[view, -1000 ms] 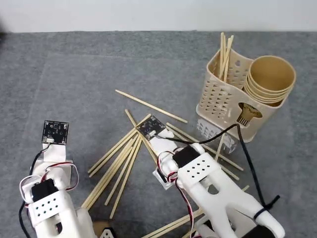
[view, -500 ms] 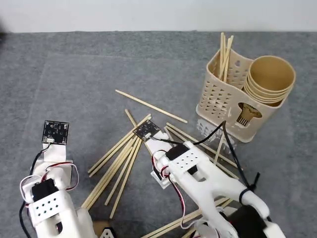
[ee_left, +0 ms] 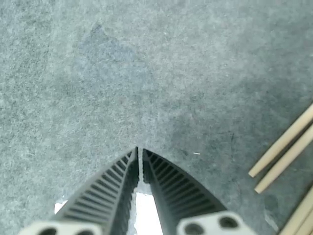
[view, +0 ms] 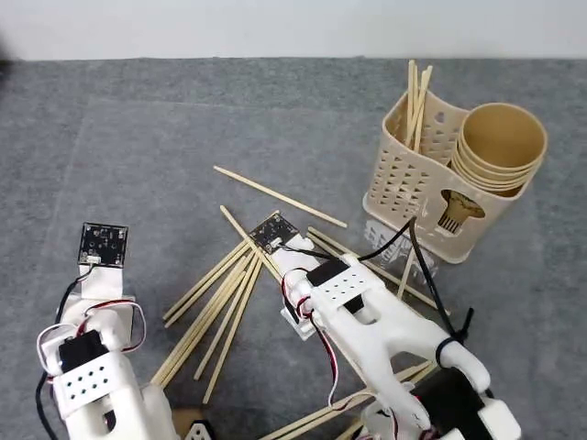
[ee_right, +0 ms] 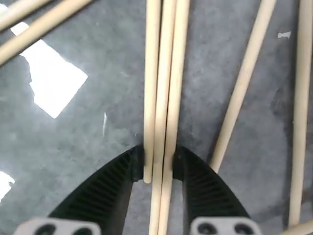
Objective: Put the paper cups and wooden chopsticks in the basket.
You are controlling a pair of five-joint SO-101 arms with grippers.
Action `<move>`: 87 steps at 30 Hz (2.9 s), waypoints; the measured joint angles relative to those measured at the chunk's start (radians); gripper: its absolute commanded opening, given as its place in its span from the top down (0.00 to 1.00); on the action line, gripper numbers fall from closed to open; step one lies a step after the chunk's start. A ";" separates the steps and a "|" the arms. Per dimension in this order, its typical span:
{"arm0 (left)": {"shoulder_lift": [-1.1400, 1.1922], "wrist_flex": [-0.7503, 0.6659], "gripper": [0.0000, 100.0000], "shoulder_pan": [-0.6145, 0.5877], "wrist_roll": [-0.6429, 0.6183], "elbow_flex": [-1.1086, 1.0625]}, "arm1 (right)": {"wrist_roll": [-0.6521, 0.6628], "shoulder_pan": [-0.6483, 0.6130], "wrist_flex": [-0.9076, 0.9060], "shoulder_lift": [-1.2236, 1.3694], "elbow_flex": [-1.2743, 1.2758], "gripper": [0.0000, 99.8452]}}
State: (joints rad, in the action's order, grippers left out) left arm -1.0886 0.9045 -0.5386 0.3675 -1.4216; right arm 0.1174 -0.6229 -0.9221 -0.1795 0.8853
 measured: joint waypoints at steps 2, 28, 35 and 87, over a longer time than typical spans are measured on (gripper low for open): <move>0.000 0.000 0.98 0.000 0.000 0.000 | 0.000 0.000 0.000 0.000 0.000 0.96; 0.000 0.000 0.98 0.017 0.000 0.000 | 0.029 -0.005 -0.115 -0.212 0.018 0.99; 0.000 0.000 0.98 0.015 0.000 -0.008 | 0.029 -0.005 -0.120 -0.212 0.018 0.83; 0.000 0.000 0.98 0.020 0.000 -0.008 | -0.041 -0.190 -0.233 -0.140 -0.077 0.82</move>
State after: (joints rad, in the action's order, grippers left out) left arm -1.0886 0.9045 -0.5186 0.3675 -1.4293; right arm 0.0760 -0.8132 -1.1554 -0.3191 0.8086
